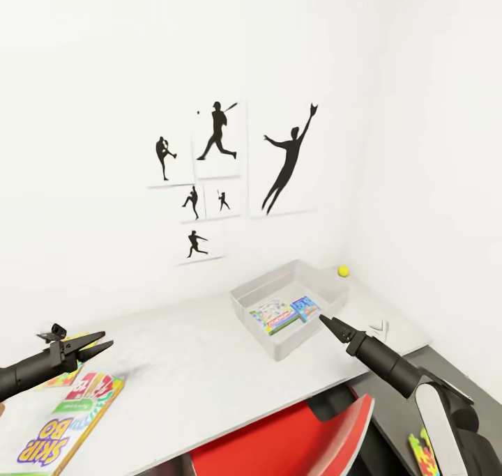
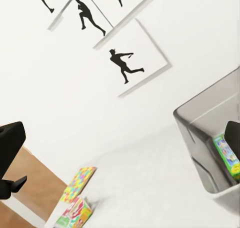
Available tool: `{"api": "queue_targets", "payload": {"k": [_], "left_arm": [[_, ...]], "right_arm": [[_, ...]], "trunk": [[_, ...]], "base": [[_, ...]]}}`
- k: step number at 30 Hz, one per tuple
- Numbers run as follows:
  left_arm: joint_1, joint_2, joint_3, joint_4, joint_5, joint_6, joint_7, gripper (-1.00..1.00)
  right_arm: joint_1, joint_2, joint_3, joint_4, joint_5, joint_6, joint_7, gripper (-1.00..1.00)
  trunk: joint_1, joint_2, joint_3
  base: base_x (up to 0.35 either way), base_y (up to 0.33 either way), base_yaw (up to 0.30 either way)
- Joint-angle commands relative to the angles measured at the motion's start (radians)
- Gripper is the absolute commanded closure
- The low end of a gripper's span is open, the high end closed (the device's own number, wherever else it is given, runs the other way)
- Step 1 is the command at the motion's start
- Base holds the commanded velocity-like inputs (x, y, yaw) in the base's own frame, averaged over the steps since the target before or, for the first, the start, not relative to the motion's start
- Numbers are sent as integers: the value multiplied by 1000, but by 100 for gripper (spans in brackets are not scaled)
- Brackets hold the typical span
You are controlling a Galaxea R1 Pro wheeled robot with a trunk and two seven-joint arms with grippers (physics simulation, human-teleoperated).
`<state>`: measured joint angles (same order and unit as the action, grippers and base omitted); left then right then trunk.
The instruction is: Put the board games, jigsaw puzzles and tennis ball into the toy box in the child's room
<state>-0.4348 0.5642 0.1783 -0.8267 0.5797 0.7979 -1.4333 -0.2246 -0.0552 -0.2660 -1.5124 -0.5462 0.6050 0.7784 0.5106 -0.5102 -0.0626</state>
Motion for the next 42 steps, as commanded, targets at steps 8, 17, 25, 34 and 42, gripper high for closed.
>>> {"api": "queue_targets", "payload": {"k": [8, 17, 25, 34, 42], "left_arm": [[-1, 0, 0, 0, 2, 11, -2, -100], [-1, 1, 0, 0, 2, 11, -2, -100], [-1, 2, 0, 0, 2, 11, -3, -100], [-1, 2, 0, 0, 2, 11, -3, -100], [-1, 2, 0, 0, 2, 11, -1, -100]], "right_arm": [[-1, -1, -2, 0, -6, 7, 2, -100], [-1, -2, -2, 0, -6, 7, 1, -100], [-1, -2, -2, 0, -6, 7, 2, -100], [-1, -2, -2, 0, -6, 7, 1, -100], [-1, -2, -2, 0, -6, 7, 2, -100]], "trunk": [[1, -2, -2], [1, -2, -2], [1, -2, -2], [1, -2, -2], [1, -2, -2]], "base": [[226, -51, 0], [112, -60, 0], [21, -5, 0], [93, 38, 0], [36, 4, 0]]}}
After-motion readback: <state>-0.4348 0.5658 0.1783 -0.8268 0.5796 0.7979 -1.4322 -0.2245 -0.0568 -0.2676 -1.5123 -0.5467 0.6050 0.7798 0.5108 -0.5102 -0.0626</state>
